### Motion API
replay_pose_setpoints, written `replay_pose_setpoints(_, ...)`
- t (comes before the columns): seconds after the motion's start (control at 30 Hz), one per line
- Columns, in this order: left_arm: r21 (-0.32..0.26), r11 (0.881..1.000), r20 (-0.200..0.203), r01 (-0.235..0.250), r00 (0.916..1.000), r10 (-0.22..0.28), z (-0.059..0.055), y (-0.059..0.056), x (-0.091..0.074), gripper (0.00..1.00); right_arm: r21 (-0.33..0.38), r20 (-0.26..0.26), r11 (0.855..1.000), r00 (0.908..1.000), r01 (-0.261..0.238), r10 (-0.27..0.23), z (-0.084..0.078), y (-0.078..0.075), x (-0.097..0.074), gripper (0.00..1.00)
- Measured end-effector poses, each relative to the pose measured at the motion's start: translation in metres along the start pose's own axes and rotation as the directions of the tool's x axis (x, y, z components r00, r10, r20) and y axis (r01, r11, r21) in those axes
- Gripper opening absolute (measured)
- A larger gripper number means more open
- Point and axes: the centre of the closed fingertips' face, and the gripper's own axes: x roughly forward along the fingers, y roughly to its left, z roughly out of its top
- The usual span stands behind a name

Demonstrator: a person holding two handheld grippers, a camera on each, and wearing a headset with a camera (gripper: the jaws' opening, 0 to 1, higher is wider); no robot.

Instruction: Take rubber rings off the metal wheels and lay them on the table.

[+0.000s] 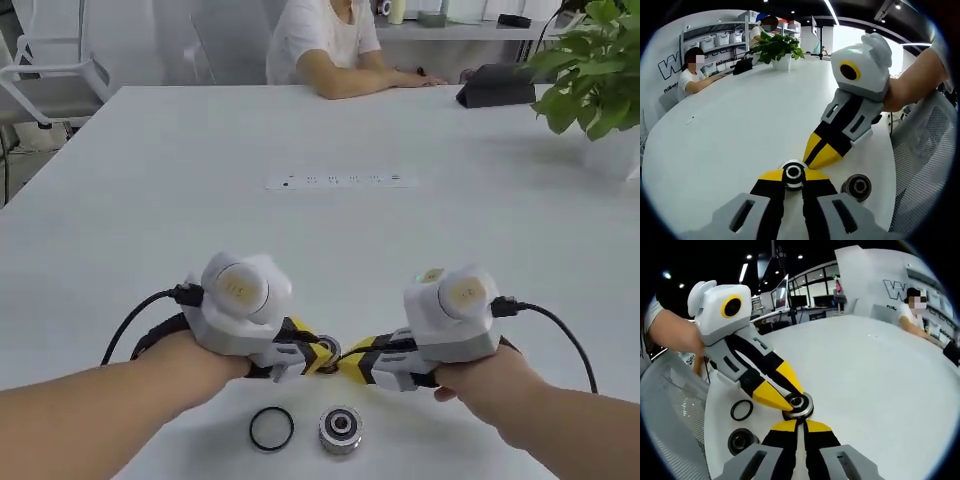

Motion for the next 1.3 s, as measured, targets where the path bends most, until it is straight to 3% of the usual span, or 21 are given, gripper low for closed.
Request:
replay_pose_setpoints(0.23,0.006,1.0,-0.003,-0.001,1.0,0.001,0.0,0.0,0.001,0.07,0.133,0.034,0.991,0.9993,-0.018,0.014,0.002,-0.003,-0.005,0.0)
replay_pose_setpoints(0.4,0.005,1.0,-0.008,-0.006,0.9999,0.006,0.0,0.0,0.001,0.07,0.16,0.042,0.987,0.9991,-0.015,0.008,0.003,-0.004,-0.005,0.0)
replay_pose_setpoints(0.5,-0.001,1.0,-0.007,-0.013,0.9999,0.013,0.0,0.0,0.001,0.07,0.213,0.063,0.977,0.998,-0.016,0.003,0.005,-0.006,-0.006,0.0)
replay_pose_setpoints(0.57,-0.007,1.0,-0.006,-0.013,0.9999,0.013,-0.001,-0.001,0.0,0.07,0.278,0.103,0.96,0.9947,-0.027,-0.002,0.01,-0.007,-0.007,0.0)
replay_pose_setpoints(0.67,-0.003,1.0,-0.007,-0.015,0.9999,0.015,-0.001,-0.003,-0.001,0.07,0.306,0.107,0.952,0.9943,-0.023,-0.01,0.01,-0.009,-0.007,0.0)
replay_pose_setpoints(0.73,0.003,1.0,-0.011,-0.021,0.9997,0.021,-0.001,-0.003,-0.001,0.07,0.347,0.114,0.937,0.9935,-0.035,-0.005,0.011,-0.007,-0.008,0.0)
replay_pose_setpoints(0.9,0.009,1.0,-0.017,-0.024,0.9996,0.024,-0.001,-0.003,-0.001,0.07,0.332,0.142,0.942,0.9899,-0.057,0.01,0.015,-0.003,-0.009,0.0)
replay_pose_setpoints(1.2,0.022,0.999,-0.025,-0.028,0.9993,0.028,-0.001,-0.003,0.0,0.07,0.345,0.169,0.933,0.9846,-0.104,0.047,0.021,0.007,-0.006,0.0)
replay_pose_setpoints(1.23,0.022,0.999,-0.025,-0.027,0.9993,0.027,-0.001,-0.003,0.0,0.07,0.344,0.179,0.932,0.9822,-0.116,0.056,0.023,0.009,-0.006,0.0)
replay_pose_setpoints(1.27,0.018,0.999,-0.027,-0.027,0.9993,0.027,-0.002,-0.003,0.0,0.07,0.384,0.249,0.91,0.9663,-0.159,0.063,0.035,0.011,-0.007,0.0)
replay_pose_setpoints(1.3,0.019,0.999,-0.025,-0.026,0.9993,0.026,-0.002,-0.003,0.0,0.07,0.369,0.203,0.919,0.9771,-0.137,0.065,0.026,0.01,-0.008,0.0)
